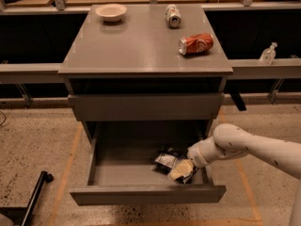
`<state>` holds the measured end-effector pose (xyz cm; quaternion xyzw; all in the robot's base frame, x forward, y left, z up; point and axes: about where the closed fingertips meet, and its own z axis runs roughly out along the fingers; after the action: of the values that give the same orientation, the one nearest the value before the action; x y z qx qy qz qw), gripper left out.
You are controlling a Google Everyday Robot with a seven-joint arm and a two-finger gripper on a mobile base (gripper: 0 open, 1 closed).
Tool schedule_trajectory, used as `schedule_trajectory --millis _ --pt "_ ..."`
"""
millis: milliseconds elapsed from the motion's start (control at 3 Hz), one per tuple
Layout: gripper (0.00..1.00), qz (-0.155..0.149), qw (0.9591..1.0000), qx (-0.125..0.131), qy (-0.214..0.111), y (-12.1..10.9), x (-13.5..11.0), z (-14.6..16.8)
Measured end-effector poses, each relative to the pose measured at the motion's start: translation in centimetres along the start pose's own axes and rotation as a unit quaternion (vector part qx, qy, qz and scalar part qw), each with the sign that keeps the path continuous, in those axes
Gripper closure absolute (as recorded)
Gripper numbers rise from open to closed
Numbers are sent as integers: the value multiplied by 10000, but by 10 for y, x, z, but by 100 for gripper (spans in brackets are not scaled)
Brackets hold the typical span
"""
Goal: Pick blue chip bag from middle drawer and place on counter
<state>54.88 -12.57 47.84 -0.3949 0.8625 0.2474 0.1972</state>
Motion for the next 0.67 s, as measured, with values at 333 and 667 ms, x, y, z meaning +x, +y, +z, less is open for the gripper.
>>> schedule_trajectory --millis 333,667 --pt "0 21 9997 27 -223 -9 -2 12" --pt "0 59 9995 -8 -325 -19 2 36"
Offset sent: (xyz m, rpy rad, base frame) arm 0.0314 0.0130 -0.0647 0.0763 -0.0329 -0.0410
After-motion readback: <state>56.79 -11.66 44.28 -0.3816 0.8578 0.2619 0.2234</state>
